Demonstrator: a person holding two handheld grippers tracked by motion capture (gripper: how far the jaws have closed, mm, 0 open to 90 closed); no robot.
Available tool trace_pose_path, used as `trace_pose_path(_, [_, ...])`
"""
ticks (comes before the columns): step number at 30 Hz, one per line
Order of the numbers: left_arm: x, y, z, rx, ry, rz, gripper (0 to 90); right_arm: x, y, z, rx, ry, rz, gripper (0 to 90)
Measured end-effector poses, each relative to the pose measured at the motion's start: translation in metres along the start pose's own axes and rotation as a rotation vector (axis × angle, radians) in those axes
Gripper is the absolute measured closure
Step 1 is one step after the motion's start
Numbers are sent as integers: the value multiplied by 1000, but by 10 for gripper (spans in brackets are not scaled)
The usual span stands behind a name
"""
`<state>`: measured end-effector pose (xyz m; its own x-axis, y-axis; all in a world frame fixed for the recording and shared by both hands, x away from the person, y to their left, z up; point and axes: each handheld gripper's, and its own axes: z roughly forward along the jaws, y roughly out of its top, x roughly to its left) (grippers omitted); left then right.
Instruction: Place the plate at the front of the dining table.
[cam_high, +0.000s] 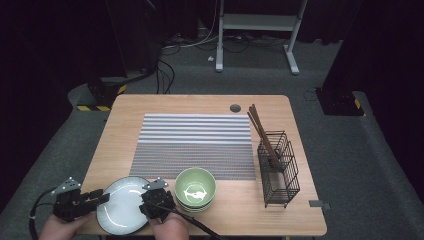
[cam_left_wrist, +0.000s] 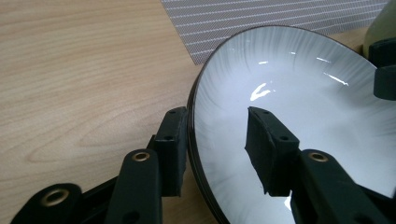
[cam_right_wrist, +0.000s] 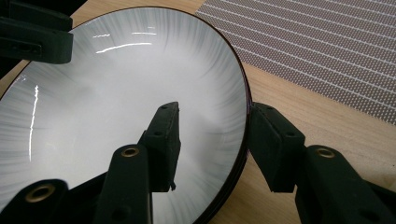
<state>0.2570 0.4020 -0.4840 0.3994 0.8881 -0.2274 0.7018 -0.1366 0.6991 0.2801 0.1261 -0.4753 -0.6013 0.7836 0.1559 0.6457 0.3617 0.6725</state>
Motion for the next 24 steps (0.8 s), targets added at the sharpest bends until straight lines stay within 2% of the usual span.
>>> trace_pose_path(2, [0,-2,1,11,11,-15,581,0,0,1,8,2,9,525])
trace_pose_path(4, [-1,-3,3,28,10,-11,581,0,1,1,11,6,21,515])
trace_pose_path(5, [-2,-2,2,34,13,-12,586,-1,2,1,14,16,43,502])
trace_pose_path(13, [0,-1,0,37,3,-13,609,-2,6,2,40,38,113,467])
trace_pose_path(14, [-1,-1,0,39,8,-11,615,-3,8,2,45,46,151,470])
trace_pose_path(21, [-1,0,-2,34,23,-3,645,-5,9,1,55,59,205,469])
trace_pose_path(24, [-2,1,-2,32,42,11,697,-5,10,1,56,58,223,467])
